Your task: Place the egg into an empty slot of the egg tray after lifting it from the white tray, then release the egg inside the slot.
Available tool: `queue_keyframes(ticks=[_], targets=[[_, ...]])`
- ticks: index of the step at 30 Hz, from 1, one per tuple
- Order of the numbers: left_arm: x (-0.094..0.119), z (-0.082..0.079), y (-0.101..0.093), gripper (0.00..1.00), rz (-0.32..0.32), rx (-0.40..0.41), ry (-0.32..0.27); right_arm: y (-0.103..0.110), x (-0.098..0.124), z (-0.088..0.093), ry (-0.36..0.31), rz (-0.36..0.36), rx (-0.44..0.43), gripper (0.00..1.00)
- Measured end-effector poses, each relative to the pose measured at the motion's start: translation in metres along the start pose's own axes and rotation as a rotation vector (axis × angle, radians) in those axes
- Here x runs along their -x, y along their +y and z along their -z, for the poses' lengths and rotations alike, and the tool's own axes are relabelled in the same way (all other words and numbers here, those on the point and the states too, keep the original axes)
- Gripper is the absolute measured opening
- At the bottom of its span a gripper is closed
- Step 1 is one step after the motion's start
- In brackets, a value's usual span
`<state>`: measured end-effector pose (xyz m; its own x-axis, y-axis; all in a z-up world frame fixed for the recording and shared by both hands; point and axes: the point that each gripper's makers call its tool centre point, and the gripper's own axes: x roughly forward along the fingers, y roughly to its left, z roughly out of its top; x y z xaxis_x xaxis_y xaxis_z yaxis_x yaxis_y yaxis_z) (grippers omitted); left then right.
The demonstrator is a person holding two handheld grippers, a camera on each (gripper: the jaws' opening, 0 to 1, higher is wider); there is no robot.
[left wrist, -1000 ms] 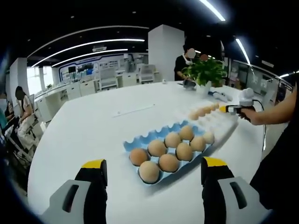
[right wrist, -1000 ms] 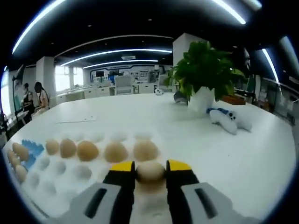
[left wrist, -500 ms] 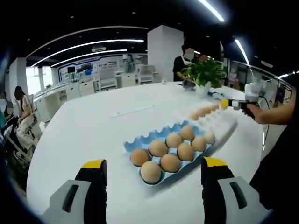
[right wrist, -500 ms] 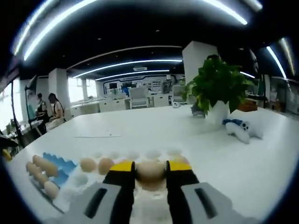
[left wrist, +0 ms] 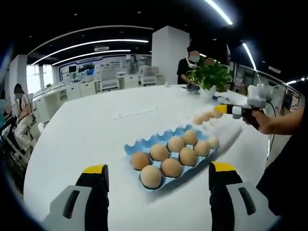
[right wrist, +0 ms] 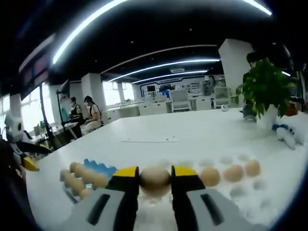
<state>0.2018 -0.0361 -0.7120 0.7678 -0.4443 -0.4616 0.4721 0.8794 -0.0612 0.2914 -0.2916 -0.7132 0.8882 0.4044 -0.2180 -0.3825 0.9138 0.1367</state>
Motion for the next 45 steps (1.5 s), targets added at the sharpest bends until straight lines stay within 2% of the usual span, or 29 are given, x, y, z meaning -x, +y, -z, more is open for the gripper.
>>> queue_keyframes(ticks=[4, 5, 11, 16, 18, 45], targets=[[0.0, 0.0, 0.0, 0.9, 0.002, 0.008, -0.002, 0.021, -0.007, 0.003, 0.007, -0.054, 0.018, 0.25], [0.0, 0.0, 0.0, 0.9, 0.003, 0.013, -0.004, 0.029, -0.01, 0.005, 0.018, -0.087, 0.025, 0.25], [0.0, 0.001, -0.001, 0.89, 0.0, 0.016, -0.002, 0.045, -0.024, 0.018, 0.05, -0.122, 0.065, 0.25], [0.002, 0.002, 0.0, 0.88, -0.008, 0.01, 0.004, 0.052, -0.031, 0.028, 0.072, -0.139, 0.067, 0.25], [0.003, 0.001, 0.0, 0.88, -0.004, 0.041, -0.007, 0.053, -0.033, 0.032, 0.083, -0.144, 0.076, 0.25], [0.003, -0.001, -0.002, 0.87, -0.005, 0.011, -0.004, 0.053, -0.04, 0.056, 0.156, -0.163, 0.062, 0.26]])
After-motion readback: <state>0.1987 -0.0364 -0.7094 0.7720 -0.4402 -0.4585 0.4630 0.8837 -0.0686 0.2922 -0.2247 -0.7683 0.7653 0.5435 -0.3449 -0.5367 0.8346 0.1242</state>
